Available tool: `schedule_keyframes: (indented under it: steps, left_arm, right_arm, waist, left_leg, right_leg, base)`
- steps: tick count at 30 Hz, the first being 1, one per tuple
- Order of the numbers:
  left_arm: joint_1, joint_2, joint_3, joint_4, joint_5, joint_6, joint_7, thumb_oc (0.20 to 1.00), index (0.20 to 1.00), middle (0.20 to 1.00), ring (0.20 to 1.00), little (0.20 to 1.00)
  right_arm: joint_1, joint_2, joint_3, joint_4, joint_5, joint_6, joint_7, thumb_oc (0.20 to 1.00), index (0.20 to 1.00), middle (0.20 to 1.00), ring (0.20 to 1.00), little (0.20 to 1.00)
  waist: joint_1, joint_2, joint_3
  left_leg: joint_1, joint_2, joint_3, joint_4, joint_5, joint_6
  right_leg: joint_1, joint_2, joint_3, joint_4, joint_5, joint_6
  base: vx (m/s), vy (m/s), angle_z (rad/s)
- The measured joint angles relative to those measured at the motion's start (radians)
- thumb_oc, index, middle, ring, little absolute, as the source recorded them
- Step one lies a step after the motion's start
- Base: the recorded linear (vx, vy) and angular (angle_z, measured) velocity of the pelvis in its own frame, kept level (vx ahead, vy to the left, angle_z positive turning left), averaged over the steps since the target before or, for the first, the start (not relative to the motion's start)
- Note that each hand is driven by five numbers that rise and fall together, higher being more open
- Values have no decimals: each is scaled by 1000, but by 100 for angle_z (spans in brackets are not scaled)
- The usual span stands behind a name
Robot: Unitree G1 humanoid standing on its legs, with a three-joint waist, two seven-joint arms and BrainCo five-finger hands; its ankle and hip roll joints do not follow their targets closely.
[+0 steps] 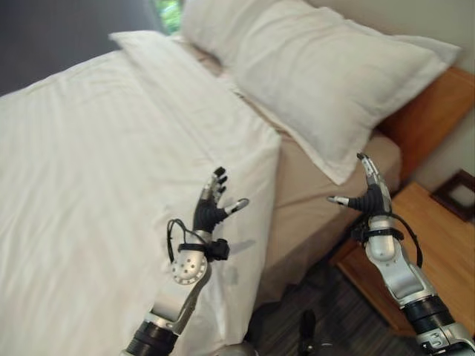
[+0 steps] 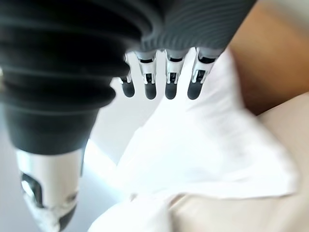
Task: Making the bed.
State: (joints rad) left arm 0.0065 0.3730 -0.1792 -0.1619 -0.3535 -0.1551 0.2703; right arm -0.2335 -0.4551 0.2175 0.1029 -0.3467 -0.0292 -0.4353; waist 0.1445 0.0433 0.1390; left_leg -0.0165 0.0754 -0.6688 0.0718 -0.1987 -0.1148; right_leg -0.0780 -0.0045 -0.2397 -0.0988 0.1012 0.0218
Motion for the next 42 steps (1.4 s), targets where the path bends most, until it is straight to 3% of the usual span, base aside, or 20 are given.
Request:
schedule_keyframes:
  steps: [1, 6, 8, 9, 10, 12, 16, 19, 20, 21, 22, 23, 26, 29, 30, 31, 35, 36, 38, 42]
  left_arm:
    - [41, -6, 49, -25, -22, -4, -8, 1000, 1000, 1000, 1000, 1000]
    - [179, -37, 194, -65, -116, -41, -11, 1000, 1000, 1000, 1000, 1000]
    - [179, -61, 217, -59, -136, -47, -16, 1000, 1000, 1000, 1000, 1000]
    - [181, -71, 224, -62, -155, -49, -22, 1000, 1000, 1000, 1000, 1000]
    - [197, -67, 231, -69, -155, -55, -24, 1000, 1000, 1000, 1000, 1000]
    - [220, -67, 244, -78, -187, -54, -45, 1000, 1000, 1000, 1000, 1000]
    - [261, -65, 286, -109, -193, -51, -90, 1000, 1000, 1000, 1000, 1000]
    - [272, -60, 280, -98, -193, -24, -112, 1000, 1000, 1000, 1000, 1000]
    - [249, -70, 263, -69, -193, -20, -119, 1000, 1000, 1000, 1000, 1000]
    - [229, -72, 220, -32, -193, -8, -120, 1000, 1000, 1000, 1000, 1000]
    - [225, -58, 196, -23, -193, -5, -121, 1000, 1000, 1000, 1000, 1000]
    - [222, -41, 190, -26, -193, -8, -121, 1000, 1000, 1000, 1000, 1000]
    - [223, -17, 189, -18, -194, -7, -117, 1000, 1000, 1000, 1000, 1000]
    - [178, -25, 164, 37, -195, -6, -115, 1000, 1000, 1000, 1000, 1000]
    - [178, -10, 164, 46, -195, -6, -116, 1000, 1000, 1000, 1000, 1000]
    - [167, -33, 172, 68, -196, -6, -115, 1000, 1000, 1000, 1000, 1000]
    - [247, -133, 161, 73, -235, -8, -99, 1000, 1000, 1000, 1000, 1000]
    - [256, -154, 140, 86, -245, -5, -99, 1000, 1000, 1000, 1000, 1000]
    - [277, -153, 126, 87, -263, 6, -101, 1000, 1000, 1000, 1000, 1000]
    - [307, -154, 127, 51, -262, 7, -117, 1000, 1000, 1000, 1000, 1000]
  right_arm:
    - [1, -6, -2, 0, -1, 0, 1, 1000, 1000, 1000, 1000, 1000]
    - [4, -61, -31, 8, -1, 0, 9, 1000, 1000, 1000, 1000, 1000]
    - [33, -97, -81, 17, 0, -5, 9, 1000, 1000, 1000, 1000, 1000]
    - [70, -125, -128, 12, 0, -2, 8, 1000, 1000, 1000, 1000, 1000]
    - [83, -128, -156, 17, 1, 8, 5, 1000, 1000, 1000, 1000, 1000]
    - [95, -126, -185, 15, -1, 11, 4, 1000, 1000, 1000, 1000, 1000]
    - [152, -126, -283, 5, -9, 32, 7, 1000, 1000, 1000, 1000, 1000]
    - [161, -126, -309, 5, -33, 43, 10, 1000, 1000, 1000, 1000, 1000]
    - [156, -133, -309, 1, -51, 48, 11, 1000, 1000, 1000, 1000, 1000]
    - [162, -154, -303, -18, -66, 56, 11, 1000, 1000, 1000, 1000, 1000]
    - [170, -146, -294, -39, -88, 58, 11, 1000, 1000, 1000, 1000, 1000]
    - [168, -146, -284, -63, -94, 57, 10, 1000, 1000, 1000, 1000, 1000]
    - [136, -132, -275, -82, -117, 52, 7, 1000, 1000, 1000, 1000, 1000]
    - [112, -116, -249, -93, -116, 49, 12, 1000, 1000, 1000, 1000, 1000]
    - [107, -96, -239, -97, -116, 48, 18, 1000, 1000, 1000, 1000, 1000]
    - [95, -95, -220, -100, -116, 48, 29, 1000, 1000, 1000, 1000, 1000]
    - [39, -104, -90, -99, -111, 29, 50, 1000, 1000, 1000, 1000, 1000]
    - [39, -112, -73, -111, -107, 24, 56, 1000, 1000, 1000, 1000, 1000]
    - [31, -116, -54, -136, -107, 16, 71, 1000, 1000, 1000, 1000, 1000]
    - [28, -118, -16, -166, -107, 3, 95, 1000, 1000, 1000, 1000, 1000]
  waist:
    - [36, 3, -2]
    - [98, 17, -11]
    - [100, 19, -10]
    - [97, 19, -9]
    - [104, 16, -8]
    - [97, 7, -2]
    - [58, -34, 8]
    - [49, -48, 11]
    - [28, -43, 31]
    - [-2, 18, 35]
    - [-23, 32, 32]
    - [-22, 28, 35]
    - [3, 13, 46]
    - [-36, 30, 60]
    - [-32, -2, 59]
    - [-34, 8, 59]
    - [-42, 66, 45]
    - [-62, 66, 46]
    - [-58, 60, 50]
    - [-61, 65, 50]
  left_leg:
    - [-15, 2, -8, 3, 2, -5]
    - [-65, -22, -16, 25, 39, -63]
    - [-115, -36, 112, 32, 82, -67]
    - [-142, -8, 350, -9, 131, -31]
    - [-126, 4, 415, -59, 170, 3]
    - [-113, 24, 549, -103, 206, 18]
    - [-82, -1, 578, -138, 224, 33]
    - [-67, -20, 568, -129, 224, 53]
    - [-108, -53, 579, -14, 185, 82]
    - [-110, -44, 539, 22, 151, 102]
    - [-109, -40, 513, 18, 151, 101]
    - [-113, -46, 497, 17, 160, 105]
    - [-134, -55, 433, 13, 167, 85]
    - [-139, -45, 316, -9, 188, 54]
    - [-136, -62, 291, -27, 195, 39]
    - [-130, -36, 274, -49, 195, 18]
    - [-179, 93, 397, -77, 239, 72]
    - [-187, 97, 484, -81, 259, 107]
    - [-139, 110, 619, -119, 266, 108]
    - [-97, 103, 653, -155, 293, 57]
  right_leg:
    - [0, 1, -29, 0, -6, -2]
    - [19, -21, -128, 0, -11, -1]
    - [19, -51, -184, 0, -15, 4]
    - [20, -75, -229, 0, -14, 4]
    - [14, -79, -228, 2, -14, 7]
    - [16, -94, -230, 3, -15, 24]
    - [66, -134, -273, 2, -25, 61]
    - [57, -176, -287, 107, -63, 81]
    - [15, -237, -254, 265, -112, 125]
    - [-40, -250, -182, 441, -128, 136]
    - [-100, -234, -67, 527, -156, 166]
    - [-145, -219, 12, 556, -174, 164]
    - [-165, -191, 122, 409, -182, 120]
    - [-76, -129, 334, 151, -141, 111]
    - [-55, -157, 355, 98, -108, 97]
    - [-51, -143, 331, 95, -47, 132]
    - [-36, -46, 217, 38, -26, 69]
    - [-22, -49, 174, 11, -5, 50]
    - [-28, -48, 165, 2, -11, 38]
    - [-10, -53, 160, 1, -8, 53]
  base:
    - [134, -99, 66]
    - [84, -39, 66]
    - [-59, 24, 96]
    - [-112, 16, 98]
    - [-90, -2, 49]
    - [-24, 28, 4]
    - [87, 85, 39]
    - [68, 104, 30]
    - [59, 23, 68]
    - [20, -124, 96]
    - [62, -196, 94]
    - [87, -246, 69]
    - [190, -356, 55]
    - [182, -550, 117]
    - [130, -687, 130]
    - [68, -470, 77]
    - [54, -322, 52]
    - [58, -178, 88]
    - [55, -100, 36]
    - [39, -117, 0]
